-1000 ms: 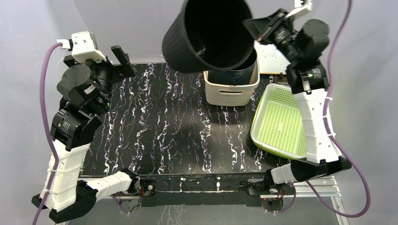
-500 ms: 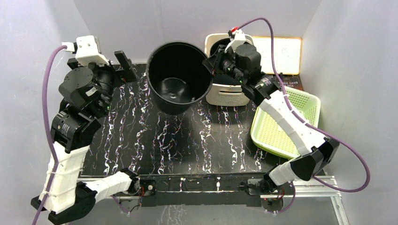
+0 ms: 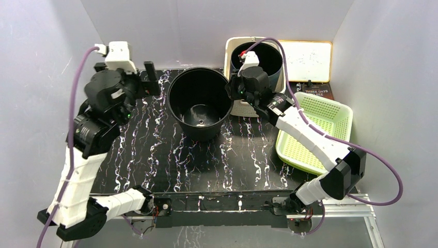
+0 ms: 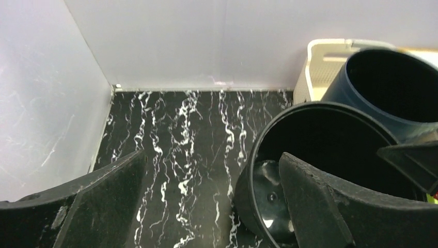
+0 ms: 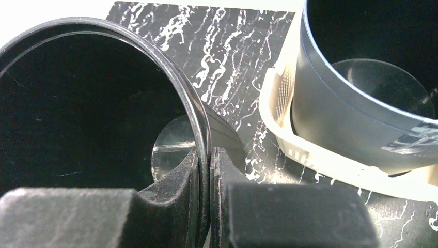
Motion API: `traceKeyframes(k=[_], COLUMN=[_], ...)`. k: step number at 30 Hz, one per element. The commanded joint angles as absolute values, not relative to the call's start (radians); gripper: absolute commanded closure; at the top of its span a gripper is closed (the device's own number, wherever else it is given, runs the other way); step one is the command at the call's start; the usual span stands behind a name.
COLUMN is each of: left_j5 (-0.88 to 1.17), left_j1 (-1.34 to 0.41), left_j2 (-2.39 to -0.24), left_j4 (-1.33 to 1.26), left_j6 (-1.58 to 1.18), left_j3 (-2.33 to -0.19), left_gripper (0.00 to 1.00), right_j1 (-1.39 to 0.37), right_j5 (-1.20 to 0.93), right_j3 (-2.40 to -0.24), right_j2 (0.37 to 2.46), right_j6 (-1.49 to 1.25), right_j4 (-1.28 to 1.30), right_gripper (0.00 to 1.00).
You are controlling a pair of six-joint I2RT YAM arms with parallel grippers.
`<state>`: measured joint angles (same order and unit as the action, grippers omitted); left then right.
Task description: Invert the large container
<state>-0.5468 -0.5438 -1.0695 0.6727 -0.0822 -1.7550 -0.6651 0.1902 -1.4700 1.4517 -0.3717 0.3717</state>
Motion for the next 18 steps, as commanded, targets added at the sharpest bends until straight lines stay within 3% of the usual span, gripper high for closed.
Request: traceKeyframes(k=[1, 9, 14, 16, 18], left_j5=[-0.485, -0.391, -0.299, -0.282, -0.249], left_j1=[-0.545, -0.546, -0.546, -0.546, -0.546], left_j2=[-1.091, -1.082, -1.105, -1.120, -1.136], left_j4=[0.712, 0.714, 0.731, 0.729, 0.720], left_j6=[-0.075, -0.087, -0.062, -0.060, -0.051], left_j3=[-1.729, -1.689, -1.685, -1.686, -1.684], left_gripper=[0.02, 0.02, 0.02, 0.02, 0.02], right_j1=[-0.662, -0.662, -0.662, -0.662, -0.661], right_j5=[0.235, 0.272, 0.268, 0.266, 0.264], right_j3=[-1.415, -1.369, -1.370, -1.371, -1.381], right_j2=[1.405, 1.440, 1.427, 1.406, 1.387], right_j6=[-0.401, -0.402, -0.384, -0.376, -0.367], right_j4=[0.256, 0.233, 0.225, 0.209, 0.198], right_gripper=[1.00, 1.00, 0.62, 0.54, 0.52])
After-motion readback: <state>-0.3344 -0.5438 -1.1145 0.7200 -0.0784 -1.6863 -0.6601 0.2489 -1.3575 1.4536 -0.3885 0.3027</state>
